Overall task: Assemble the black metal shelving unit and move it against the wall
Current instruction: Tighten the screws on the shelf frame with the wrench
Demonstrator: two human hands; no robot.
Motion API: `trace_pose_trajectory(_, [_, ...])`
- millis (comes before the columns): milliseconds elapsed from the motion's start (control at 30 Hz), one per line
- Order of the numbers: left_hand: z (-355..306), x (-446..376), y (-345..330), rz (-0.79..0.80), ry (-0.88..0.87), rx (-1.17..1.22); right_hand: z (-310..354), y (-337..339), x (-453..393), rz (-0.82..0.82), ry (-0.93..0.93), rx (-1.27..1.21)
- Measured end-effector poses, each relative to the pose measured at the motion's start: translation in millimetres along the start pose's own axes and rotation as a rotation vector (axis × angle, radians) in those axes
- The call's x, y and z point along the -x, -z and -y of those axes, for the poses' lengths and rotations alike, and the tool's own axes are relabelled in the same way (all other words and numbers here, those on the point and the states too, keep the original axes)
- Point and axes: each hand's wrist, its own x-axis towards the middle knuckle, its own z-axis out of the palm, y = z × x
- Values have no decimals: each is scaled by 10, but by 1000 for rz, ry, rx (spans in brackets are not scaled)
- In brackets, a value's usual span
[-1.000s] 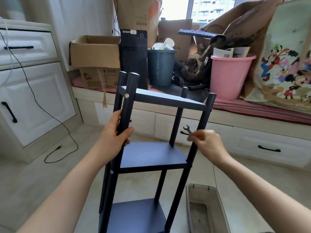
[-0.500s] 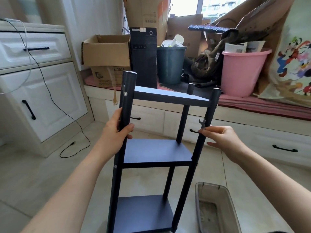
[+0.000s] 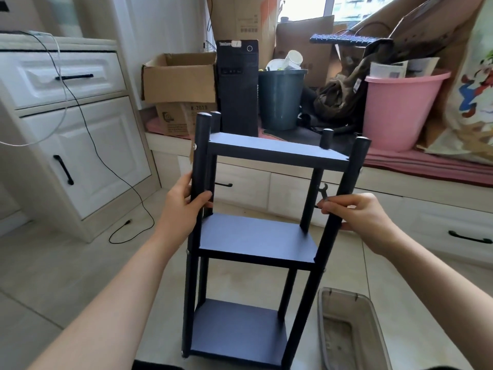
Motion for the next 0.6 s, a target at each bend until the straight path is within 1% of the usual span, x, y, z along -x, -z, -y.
trace_pose_trajectory(100, [49, -41, 9, -21, -6, -12, 76, -31, 45, 17, 82, 32])
trace_pose_trajectory(267, [99, -111, -19, -49, 23, -23, 209, -55, 140, 54, 144, 97])
trace_pose_trajectory(433, [234, -187, 20, -93, 28, -141, 323, -153, 310, 91, 311, 141])
trace_pose_trajectory(600, [356, -218, 15, -137, 62, -215, 393, -280, 424, 156, 420, 138])
